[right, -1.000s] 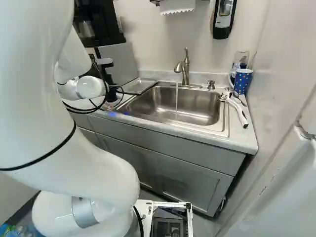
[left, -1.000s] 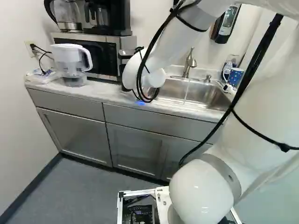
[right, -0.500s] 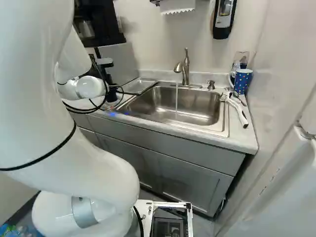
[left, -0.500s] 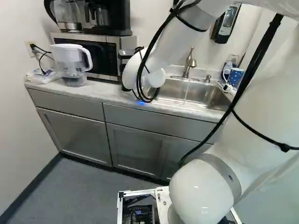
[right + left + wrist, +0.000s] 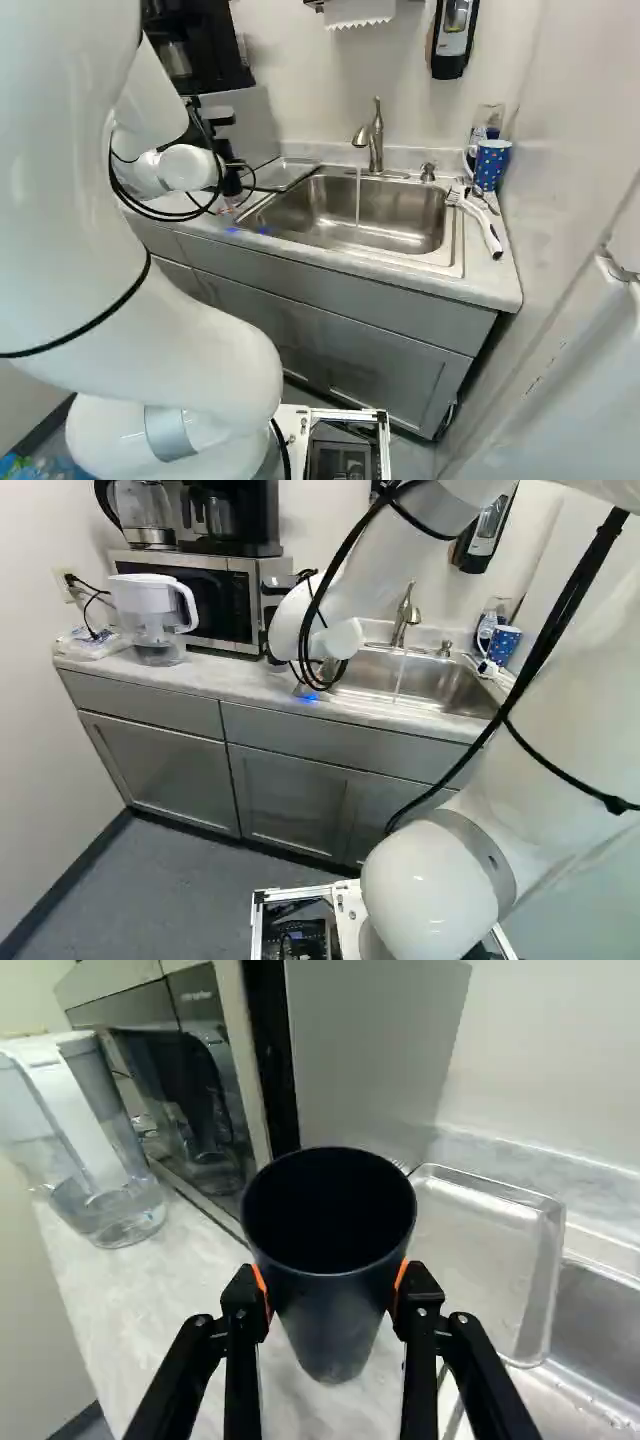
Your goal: Rinse the cup and place it in the tray
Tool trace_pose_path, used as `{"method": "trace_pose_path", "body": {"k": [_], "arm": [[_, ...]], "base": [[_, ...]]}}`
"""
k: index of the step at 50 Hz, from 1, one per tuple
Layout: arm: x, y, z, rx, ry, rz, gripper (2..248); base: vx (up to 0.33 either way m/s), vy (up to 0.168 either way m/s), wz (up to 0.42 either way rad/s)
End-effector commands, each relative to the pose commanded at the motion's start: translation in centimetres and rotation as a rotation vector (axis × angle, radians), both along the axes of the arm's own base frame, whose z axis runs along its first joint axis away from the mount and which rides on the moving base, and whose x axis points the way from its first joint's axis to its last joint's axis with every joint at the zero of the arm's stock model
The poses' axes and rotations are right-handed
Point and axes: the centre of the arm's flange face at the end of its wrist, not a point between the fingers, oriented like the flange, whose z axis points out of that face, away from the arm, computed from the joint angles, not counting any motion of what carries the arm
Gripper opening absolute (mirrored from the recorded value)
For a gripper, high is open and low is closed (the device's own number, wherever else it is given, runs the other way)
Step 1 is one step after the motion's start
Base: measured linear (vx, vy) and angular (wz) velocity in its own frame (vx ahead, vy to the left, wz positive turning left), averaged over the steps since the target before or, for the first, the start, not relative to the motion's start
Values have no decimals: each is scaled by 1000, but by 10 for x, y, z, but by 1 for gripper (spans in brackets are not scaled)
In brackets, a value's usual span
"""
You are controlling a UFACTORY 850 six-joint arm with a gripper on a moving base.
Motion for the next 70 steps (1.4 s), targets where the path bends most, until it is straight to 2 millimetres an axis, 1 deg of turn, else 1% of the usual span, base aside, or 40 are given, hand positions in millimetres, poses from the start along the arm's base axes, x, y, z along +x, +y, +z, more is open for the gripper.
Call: {"method": "trace_pose_path", "body": {"k": [33,46,70], "arm": [[19,-32,36,22,-70,-81,125],[27,-50,36,20,-70,-123,125],[33,-84,36,18,-71,-199,125]], "base": [[0,0,0],[0,0,0],[0,0,0]]}}
